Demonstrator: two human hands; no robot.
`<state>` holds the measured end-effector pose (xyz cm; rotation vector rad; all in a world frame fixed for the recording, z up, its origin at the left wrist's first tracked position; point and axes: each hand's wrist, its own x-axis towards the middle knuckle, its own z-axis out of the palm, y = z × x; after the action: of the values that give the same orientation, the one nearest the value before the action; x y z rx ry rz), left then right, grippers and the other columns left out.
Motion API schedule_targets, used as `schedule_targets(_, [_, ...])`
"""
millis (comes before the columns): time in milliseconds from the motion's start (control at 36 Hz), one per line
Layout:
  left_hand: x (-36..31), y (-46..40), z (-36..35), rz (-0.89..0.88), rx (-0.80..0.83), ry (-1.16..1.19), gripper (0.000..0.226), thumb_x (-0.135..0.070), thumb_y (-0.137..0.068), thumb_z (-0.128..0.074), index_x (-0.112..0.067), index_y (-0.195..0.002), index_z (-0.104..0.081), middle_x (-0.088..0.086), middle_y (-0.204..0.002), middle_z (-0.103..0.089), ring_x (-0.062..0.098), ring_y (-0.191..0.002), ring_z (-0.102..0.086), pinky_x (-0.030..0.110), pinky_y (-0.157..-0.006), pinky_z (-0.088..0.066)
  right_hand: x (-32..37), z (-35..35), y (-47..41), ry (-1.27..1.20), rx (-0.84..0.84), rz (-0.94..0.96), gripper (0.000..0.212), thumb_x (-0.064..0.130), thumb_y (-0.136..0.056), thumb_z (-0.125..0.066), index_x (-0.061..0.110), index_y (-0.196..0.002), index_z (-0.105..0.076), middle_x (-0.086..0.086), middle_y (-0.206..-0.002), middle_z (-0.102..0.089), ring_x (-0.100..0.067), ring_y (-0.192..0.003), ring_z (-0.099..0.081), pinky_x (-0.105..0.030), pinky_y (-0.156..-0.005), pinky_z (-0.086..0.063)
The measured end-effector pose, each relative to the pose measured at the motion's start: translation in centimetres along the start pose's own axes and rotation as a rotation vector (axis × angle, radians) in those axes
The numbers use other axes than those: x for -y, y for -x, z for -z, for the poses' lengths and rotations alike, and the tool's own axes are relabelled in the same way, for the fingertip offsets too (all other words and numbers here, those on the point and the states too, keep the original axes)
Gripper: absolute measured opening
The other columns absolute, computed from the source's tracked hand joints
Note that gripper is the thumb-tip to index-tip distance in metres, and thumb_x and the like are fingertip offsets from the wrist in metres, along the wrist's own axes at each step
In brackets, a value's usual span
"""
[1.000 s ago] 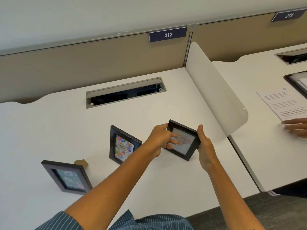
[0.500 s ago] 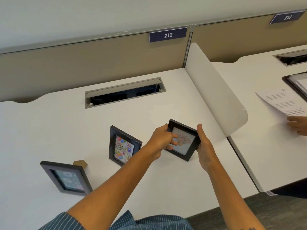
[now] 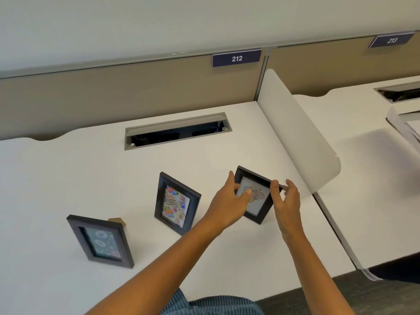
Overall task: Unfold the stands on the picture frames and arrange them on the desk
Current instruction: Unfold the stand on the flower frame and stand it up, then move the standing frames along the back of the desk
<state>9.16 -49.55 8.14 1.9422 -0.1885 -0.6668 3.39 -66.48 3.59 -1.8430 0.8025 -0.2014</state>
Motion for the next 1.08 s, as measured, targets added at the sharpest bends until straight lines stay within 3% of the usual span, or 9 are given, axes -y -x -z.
schedule_targets(83, [0.4, 1.4, 0.6, -0.111, -0.019, -0.069, 0.083, -0.052, -0.106, -0.052, -0.03, -0.169, -0.003, -0.003, -0.167, -0.04, 0.009, -0.138, -0.051, 0.022, -0.104, -0.044, 0.3, 0.0, 0.9, 0.133, -0.094, 0.12, 0.112, 0.091, -0.084, -0.039, 0.019, -0.168, -0.027, -0.009, -0.174, -0.032, -0.03, -0.161, -0.027, -0.063, -0.129, -0.029])
schedule_targets(167, [0.6, 2.9, 1.5, -0.226, -0.086, -0.198, 0.083, -0.063, -0.103, -0.048, -0.036, -0.168, -0.004, -0.013, -0.173, -0.026, -0.009, -0.141, -0.028, -0.001, -0.102, -0.025, 0.5, 0.0, 1.6, 0.285, -0.16, 0.259, 0.103, 0.084, -0.092, -0.036, 0.017, -0.17, -0.024, -0.01, -0.179, -0.019, -0.032, -0.166, -0.014, -0.066, -0.132, -0.018])
schedule_targets(194, [0.6, 3.4, 1.8, -0.268, -0.107, -0.247, 0.083, -0.066, -0.102, -0.045, -0.038, -0.167, -0.002, -0.016, -0.174, -0.018, -0.012, -0.142, -0.02, 0.0, -0.106, -0.02, 0.6, 0.0, 1.8, 0.322, -0.173, 0.309, 0.1, 0.082, -0.095, -0.036, 0.018, -0.17, -0.023, -0.008, -0.18, -0.015, -0.031, -0.167, -0.011, -0.066, -0.132, -0.016])
schedule_targets(306, [0.6, 4.6, 3.4, -0.389, -0.18, -0.424, 0.087, -0.077, -0.098, -0.029, -0.038, -0.167, 0.009, -0.016, -0.176, 0.013, 0.003, -0.16, 0.017, 0.034, -0.128, -0.003, 1.5, -0.4, 2.7, 0.382, -0.168, 0.46, 0.097, 0.085, -0.098, -0.03, 0.024, -0.171, -0.017, -0.001, -0.182, -0.006, -0.026, -0.169, 0.002, -0.063, -0.134, -0.005])
schedule_targets(417, [0.9, 5.4, 5.6, -0.448, -0.305, -0.589, 0.088, -0.078, -0.098, -0.019, -0.031, -0.168, 0.009, -0.01, -0.174, 0.027, 0.011, -0.158, 0.031, 0.04, -0.126, 0.014, 2.9, -1.4, 3.6, 0.408, -0.139, 0.568, 0.094, 0.081, -0.101, -0.028, 0.022, -0.173, -0.014, 0.0, -0.184, -0.003, -0.021, -0.17, 0.008, -0.059, -0.135, 0.002])
schedule_targets(583, [2.7, 6.7, 9.5, -0.394, -0.342, -0.683, 0.09, -0.073, -0.101, -0.028, -0.027, -0.168, 0.011, -0.004, -0.172, 0.034, 0.019, -0.157, 0.035, 0.051, -0.128, 0.015, 4.7, -4.0, 5.6, 0.448, -0.083, 0.662, 0.088, 0.064, -0.105, -0.04, 0.016, -0.174, -0.013, -0.002, -0.184, -0.002, -0.022, -0.17, 0.009, -0.061, -0.136, 0.0])
schedule_targets(694, [4.5, 8.3, 12.8, -0.344, -0.332, -0.68, 0.093, -0.077, -0.097, -0.02, -0.026, -0.167, 0.014, -0.001, -0.171, 0.034, 0.021, -0.157, 0.034, 0.053, -0.13, 0.011, 6.2, -6.4, 7.6, 0.459, -0.063, 0.703, 0.084, 0.058, -0.107, -0.043, 0.016, -0.173, -0.015, -0.002, -0.184, -0.005, -0.02, -0.17, 0.007, -0.057, -0.137, 0.0])
schedule_targets(889, [8.9, 10.5, 18.9, -0.259, -0.402, -0.68, 0.092, -0.076, -0.096, -0.015, -0.025, -0.168, 0.011, 0.0, -0.172, 0.032, 0.021, -0.157, 0.033, 0.046, -0.129, 0.015, 8.1, -11.5, 11.2, 0.41, 0.039, 0.793, 0.078, 0.054, -0.11, -0.041, 0.016, -0.173, -0.018, 0.0, -0.184, -0.008, -0.02, -0.17, 0.004, -0.062, -0.136, -0.01])
schedule_targets(1083, [14.5, 12.5, 25.1, -0.228, -0.48, -0.494, 0.08, -0.065, -0.104, -0.026, -0.028, -0.169, 0.004, -0.005, -0.176, 0.017, 0.013, -0.159, 0.024, 0.04, -0.128, 0.013, 9.0, -17.5, 15.6, 0.278, 0.258, 0.81, 0.067, 0.041, -0.109, -0.053, 0.018, -0.168, -0.033, 0.005, -0.18, -0.024, -0.012, -0.169, -0.008, -0.051, -0.138, -0.012])
